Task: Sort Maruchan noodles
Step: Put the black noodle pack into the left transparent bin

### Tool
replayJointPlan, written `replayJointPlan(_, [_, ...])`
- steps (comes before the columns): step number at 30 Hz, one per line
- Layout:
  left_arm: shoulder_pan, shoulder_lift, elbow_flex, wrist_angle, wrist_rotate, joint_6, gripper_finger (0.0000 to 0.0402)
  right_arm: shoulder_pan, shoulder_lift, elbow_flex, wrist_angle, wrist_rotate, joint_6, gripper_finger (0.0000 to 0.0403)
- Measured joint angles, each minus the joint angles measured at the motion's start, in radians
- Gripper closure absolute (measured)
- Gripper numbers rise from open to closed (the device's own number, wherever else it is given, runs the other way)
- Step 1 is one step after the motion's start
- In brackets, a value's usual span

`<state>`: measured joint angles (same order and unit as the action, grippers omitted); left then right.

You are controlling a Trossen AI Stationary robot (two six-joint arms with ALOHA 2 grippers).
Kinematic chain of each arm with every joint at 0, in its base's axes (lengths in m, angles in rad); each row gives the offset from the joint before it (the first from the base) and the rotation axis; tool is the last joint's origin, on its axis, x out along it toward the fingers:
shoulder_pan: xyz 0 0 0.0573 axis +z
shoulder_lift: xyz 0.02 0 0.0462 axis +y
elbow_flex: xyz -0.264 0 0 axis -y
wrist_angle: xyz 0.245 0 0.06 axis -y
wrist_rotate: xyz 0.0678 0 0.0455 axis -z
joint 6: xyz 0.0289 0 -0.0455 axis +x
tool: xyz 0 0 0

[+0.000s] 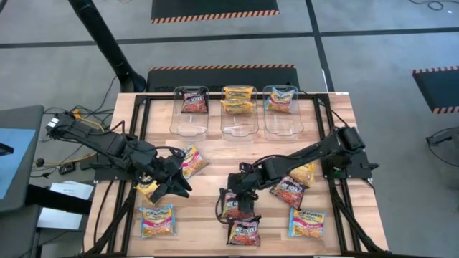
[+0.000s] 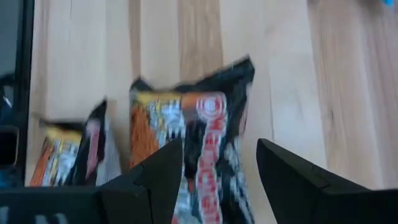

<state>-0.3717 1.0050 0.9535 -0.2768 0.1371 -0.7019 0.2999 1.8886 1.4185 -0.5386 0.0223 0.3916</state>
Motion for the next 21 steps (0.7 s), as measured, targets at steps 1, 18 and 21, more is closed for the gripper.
replayJointPlan(1, [0.000,0.000,0.000,-0.002,0.000,0.003,0.0272,-0.005,0.007,0.001,0.006,0.000,0.000,0.0174])
replayJointPlan(18, [0.000,0.000,0.000,-0.019,0.000,0.028,0.0272,-0.042,0.031,0.000,0.001,-0.091,0.003,0.0174])
replayJointPlan(21, [0.000,0.000,0.000,-0.029,0.000,0.028,0.0272,-0.041,0.031,0.000,0.000,-0.081,0.003,0.0174])
